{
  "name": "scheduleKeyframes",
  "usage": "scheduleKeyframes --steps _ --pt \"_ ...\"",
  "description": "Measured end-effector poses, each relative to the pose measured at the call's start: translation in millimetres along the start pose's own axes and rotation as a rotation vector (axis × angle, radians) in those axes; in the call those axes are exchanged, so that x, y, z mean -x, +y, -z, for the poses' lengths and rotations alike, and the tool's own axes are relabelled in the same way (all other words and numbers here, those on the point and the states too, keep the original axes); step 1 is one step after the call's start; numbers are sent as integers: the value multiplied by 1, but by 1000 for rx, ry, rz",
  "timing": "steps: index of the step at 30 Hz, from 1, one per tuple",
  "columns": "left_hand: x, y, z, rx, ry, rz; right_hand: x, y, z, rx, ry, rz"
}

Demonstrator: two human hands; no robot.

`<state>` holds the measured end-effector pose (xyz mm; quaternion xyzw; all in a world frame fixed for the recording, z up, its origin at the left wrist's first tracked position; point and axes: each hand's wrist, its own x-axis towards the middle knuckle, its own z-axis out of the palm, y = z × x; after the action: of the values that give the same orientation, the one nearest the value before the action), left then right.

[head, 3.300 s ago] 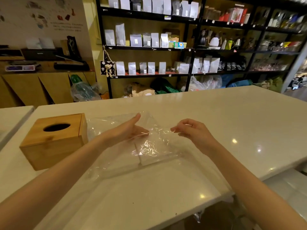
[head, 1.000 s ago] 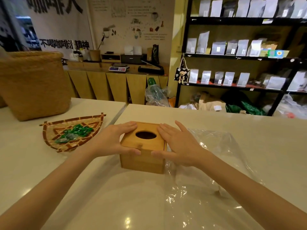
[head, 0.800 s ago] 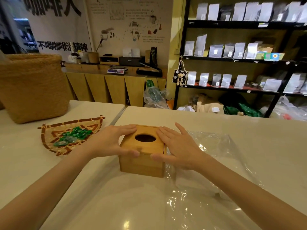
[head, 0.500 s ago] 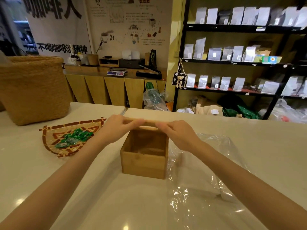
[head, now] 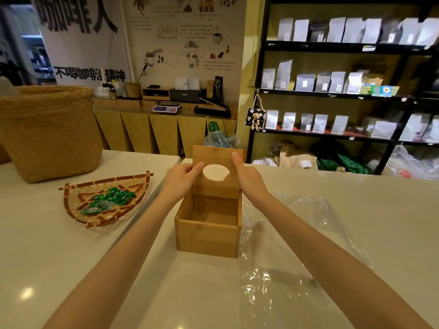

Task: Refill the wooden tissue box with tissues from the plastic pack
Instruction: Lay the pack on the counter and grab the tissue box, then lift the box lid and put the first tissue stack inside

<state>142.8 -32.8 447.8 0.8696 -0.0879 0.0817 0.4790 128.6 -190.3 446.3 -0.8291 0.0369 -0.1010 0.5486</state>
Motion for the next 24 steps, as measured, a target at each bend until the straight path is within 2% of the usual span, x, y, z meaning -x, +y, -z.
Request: scheduleKeyframes --steps 4,7,8,10,12,13,16,19,21,24 --pt "1 2 -1 -22 -8 66 1 0 1 -50 -12 -90" --pt "14 11 -1 -205 76 35 12 -2 16 -11 -67 -79" --pt "23 15 -1 -303 126 -40 19 0 24 80 -63 -40" --pt "44 25 -2 -438 238 -304 37 10 42 341 -10 10" --pt "62 34 -6 -463 235 -578 59 26 57 609 40 -30" --pt "71 38 -11 -463 163 -677 71 36 62 737 46 -74" --pt "98 47 -31 -486 -225 -874 101 67 69 1024 -10 -238" --pt "121 46 -58 -486 -511 -1061 115 87 73 1045 -93 -312" --pt "132 39 -76 -488 -591 -1145 115 95 79 1021 -114 -291" --pt "141 32 -99 -494 -672 -1184 113 102 93 990 -135 -221"
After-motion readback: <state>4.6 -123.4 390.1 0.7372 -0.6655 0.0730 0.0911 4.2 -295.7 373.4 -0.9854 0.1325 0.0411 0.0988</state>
